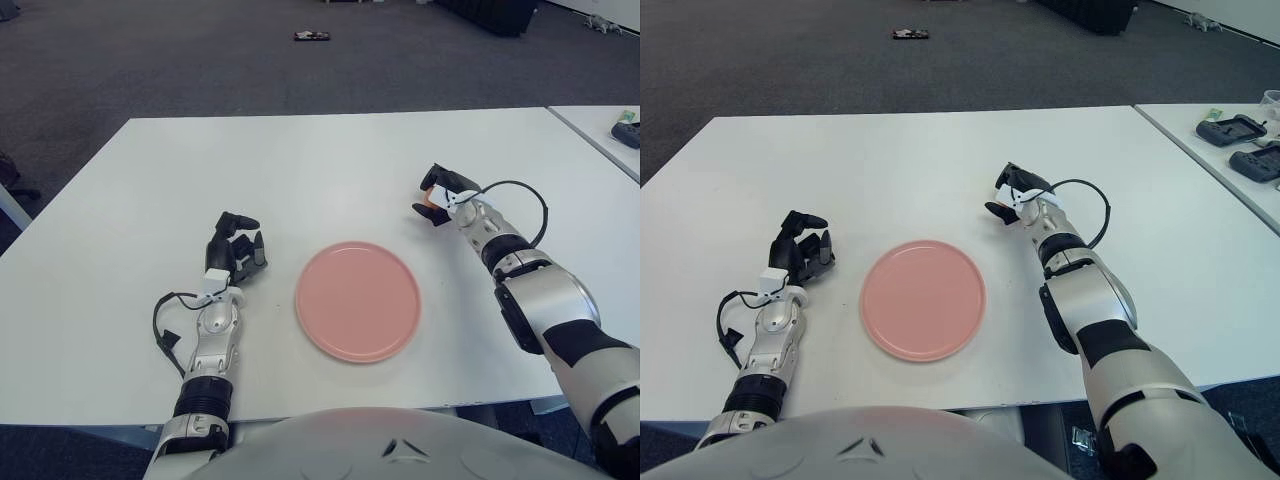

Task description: Put the apple into the plate.

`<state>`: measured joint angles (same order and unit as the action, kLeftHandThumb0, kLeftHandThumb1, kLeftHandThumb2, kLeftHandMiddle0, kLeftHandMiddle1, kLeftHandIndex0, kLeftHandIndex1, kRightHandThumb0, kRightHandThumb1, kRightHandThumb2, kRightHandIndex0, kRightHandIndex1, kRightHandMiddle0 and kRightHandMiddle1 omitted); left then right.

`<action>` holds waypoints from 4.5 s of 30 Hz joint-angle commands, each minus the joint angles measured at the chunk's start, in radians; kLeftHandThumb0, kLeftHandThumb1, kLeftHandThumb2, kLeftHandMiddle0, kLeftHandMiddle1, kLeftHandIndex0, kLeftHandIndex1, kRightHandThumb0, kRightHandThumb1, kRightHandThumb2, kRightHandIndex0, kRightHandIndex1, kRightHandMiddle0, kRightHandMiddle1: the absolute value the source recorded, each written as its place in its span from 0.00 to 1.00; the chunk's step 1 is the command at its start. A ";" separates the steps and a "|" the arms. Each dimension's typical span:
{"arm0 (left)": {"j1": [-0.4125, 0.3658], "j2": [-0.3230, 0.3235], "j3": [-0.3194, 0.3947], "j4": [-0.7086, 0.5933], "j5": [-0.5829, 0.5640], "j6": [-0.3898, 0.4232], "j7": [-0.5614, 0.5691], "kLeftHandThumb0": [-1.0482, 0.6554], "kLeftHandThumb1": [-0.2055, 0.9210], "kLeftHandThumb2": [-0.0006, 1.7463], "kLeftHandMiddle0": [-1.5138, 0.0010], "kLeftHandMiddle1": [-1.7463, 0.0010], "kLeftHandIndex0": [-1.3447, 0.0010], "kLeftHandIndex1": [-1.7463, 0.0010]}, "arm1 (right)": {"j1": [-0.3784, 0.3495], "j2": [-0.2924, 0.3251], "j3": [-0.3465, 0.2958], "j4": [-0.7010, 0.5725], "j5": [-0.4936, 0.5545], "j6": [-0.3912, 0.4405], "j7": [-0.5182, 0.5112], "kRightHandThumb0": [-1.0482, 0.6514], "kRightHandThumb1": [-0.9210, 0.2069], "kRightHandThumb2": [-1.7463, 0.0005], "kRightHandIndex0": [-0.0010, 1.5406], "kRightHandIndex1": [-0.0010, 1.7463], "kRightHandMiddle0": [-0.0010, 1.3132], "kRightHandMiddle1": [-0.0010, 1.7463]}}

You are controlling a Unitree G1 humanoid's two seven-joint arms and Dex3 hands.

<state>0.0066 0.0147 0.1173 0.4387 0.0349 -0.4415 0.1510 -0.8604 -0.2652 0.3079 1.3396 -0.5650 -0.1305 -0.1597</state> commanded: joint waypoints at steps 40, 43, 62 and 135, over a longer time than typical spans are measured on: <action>0.044 0.009 0.008 0.016 -0.040 0.043 -0.049 0.38 0.71 0.55 0.42 0.00 0.71 0.00 | -0.009 -0.050 -0.139 -0.088 0.149 -0.250 -0.097 0.62 0.71 0.13 0.52 0.93 0.41 1.00; 0.043 0.009 0.008 0.019 -0.037 0.040 -0.048 0.38 0.72 0.55 0.42 0.00 0.71 0.00 | -0.004 -0.057 -0.143 -0.100 0.156 -0.291 -0.091 0.62 0.71 0.13 0.52 0.93 0.41 1.00; 0.036 0.006 0.011 0.037 -0.038 0.035 -0.045 0.38 0.73 0.54 0.41 0.00 0.71 0.00 | 0.057 -0.073 -0.178 -0.304 0.226 -0.476 -0.019 0.62 0.80 0.08 0.57 0.91 0.47 1.00; 0.025 -0.009 0.020 0.060 -0.047 0.010 -0.051 0.38 0.68 0.58 0.36 0.00 0.68 0.00 | 0.425 -0.063 0.262 -0.831 0.075 -0.818 0.612 0.62 0.78 0.06 0.53 0.99 0.45 1.00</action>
<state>-0.0069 0.0131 0.1355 0.4584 -0.0055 -0.4680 0.1007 -0.4532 -0.3000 0.5631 0.4874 -0.4478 -0.9648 0.4526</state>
